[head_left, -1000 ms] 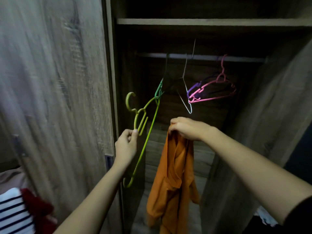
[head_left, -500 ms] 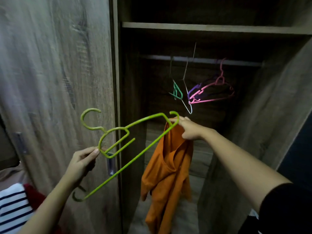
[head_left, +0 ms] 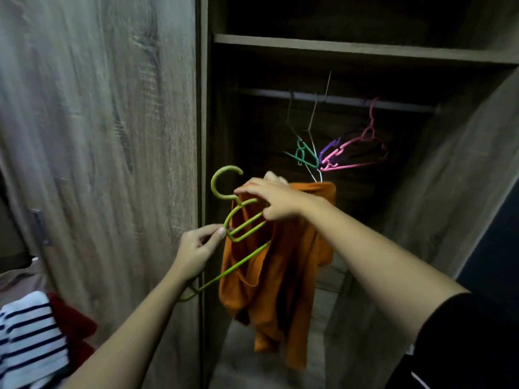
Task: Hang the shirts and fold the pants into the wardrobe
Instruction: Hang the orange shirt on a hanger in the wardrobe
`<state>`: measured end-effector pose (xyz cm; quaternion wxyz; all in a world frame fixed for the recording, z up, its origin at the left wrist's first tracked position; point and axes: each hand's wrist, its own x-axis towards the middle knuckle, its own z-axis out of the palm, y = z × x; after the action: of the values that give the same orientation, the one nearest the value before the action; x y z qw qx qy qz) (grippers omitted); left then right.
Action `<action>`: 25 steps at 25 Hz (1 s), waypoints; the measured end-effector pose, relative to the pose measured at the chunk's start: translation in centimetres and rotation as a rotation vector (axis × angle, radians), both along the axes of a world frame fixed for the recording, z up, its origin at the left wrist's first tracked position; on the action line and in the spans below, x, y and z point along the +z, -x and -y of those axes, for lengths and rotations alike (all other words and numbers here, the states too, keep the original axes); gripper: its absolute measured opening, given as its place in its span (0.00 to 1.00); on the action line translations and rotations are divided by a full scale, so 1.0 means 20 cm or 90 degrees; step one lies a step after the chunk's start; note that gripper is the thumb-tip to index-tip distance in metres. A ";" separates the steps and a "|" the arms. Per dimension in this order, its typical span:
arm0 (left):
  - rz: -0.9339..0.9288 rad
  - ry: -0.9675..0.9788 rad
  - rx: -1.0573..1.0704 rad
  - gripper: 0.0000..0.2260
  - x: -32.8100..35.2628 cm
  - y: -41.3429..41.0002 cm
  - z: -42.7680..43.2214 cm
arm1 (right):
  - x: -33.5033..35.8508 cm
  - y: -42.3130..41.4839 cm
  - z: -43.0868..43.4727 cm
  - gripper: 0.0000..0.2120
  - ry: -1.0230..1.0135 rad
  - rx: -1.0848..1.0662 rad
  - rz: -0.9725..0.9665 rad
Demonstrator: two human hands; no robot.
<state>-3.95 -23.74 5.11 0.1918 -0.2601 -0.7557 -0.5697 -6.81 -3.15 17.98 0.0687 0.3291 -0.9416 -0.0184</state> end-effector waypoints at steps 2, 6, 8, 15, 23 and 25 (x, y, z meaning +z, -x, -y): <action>0.008 -0.104 -0.010 0.10 0.00 0.02 -0.04 | 0.06 0.01 -0.03 0.24 -0.067 0.056 -0.217; -0.044 -0.138 0.084 0.11 0.01 0.01 -0.07 | 0.12 0.02 -0.09 0.19 -0.137 0.186 -0.501; -0.236 0.003 0.327 0.11 0.01 0.00 -0.08 | 0.15 -0.01 -0.09 0.18 -0.128 0.197 -0.496; -0.343 0.421 0.282 0.26 -0.35 -0.08 -0.32 | 0.24 -0.07 -0.19 0.16 -0.085 0.136 -0.482; -0.201 0.441 0.219 0.27 -0.27 0.01 -0.32 | 0.25 -0.12 -0.35 0.17 -0.075 0.099 -0.468; -0.121 0.452 0.209 0.37 -0.25 0.02 -0.37 | 0.25 -0.13 -0.34 0.17 -0.069 0.106 -0.460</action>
<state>-4.41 -16.31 0.20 0.2476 -0.2372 -0.9159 -0.2086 -4.28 3.73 22.90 0.3801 0.3800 -0.8244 -0.1774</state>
